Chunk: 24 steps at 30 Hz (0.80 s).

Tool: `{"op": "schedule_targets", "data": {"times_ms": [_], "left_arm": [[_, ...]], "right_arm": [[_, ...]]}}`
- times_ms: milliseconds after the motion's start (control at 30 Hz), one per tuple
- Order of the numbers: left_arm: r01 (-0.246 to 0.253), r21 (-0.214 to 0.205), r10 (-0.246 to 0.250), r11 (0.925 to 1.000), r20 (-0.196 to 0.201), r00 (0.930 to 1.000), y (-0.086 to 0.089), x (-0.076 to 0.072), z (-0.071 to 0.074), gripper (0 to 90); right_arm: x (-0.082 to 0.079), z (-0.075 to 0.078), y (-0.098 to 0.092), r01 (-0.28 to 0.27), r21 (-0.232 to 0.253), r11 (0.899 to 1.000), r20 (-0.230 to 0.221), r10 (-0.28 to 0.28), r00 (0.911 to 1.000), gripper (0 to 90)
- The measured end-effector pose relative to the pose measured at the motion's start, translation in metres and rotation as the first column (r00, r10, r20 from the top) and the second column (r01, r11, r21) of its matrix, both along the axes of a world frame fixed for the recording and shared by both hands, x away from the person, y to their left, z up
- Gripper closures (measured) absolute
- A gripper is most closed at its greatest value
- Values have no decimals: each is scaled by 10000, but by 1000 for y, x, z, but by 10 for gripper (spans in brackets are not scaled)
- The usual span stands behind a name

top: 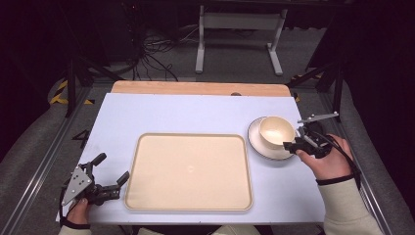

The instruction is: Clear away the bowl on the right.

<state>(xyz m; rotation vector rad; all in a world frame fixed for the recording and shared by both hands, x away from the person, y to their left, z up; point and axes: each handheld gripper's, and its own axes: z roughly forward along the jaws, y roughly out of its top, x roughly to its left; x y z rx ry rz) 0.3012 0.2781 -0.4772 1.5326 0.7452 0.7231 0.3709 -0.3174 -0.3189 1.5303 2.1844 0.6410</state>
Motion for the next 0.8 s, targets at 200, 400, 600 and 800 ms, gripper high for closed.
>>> {"op": "schedule_targets", "data": {"times_ms": [200,400,600,800], "left_arm": [[-7,-12,7,10000,13,10000,0,0,0,2],[-4,2,4,10000,3,10000,0,0,0,2],[-3,7,3,10000,-1,10000,0,0,0,2],[-8,-9,8,10000,12,10000,0,0,0,2]], "right_arm": [[12,5,-8,561,370,9977,-54,-559,9984,528],[24,7,-15,1070,439,9933,-14,-1070,9943,537],[38,8,-21,1668,661,9838,61,-1675,9858,534],[54,7,-28,2051,830,9752,-227,-2039,9787,530]]}}
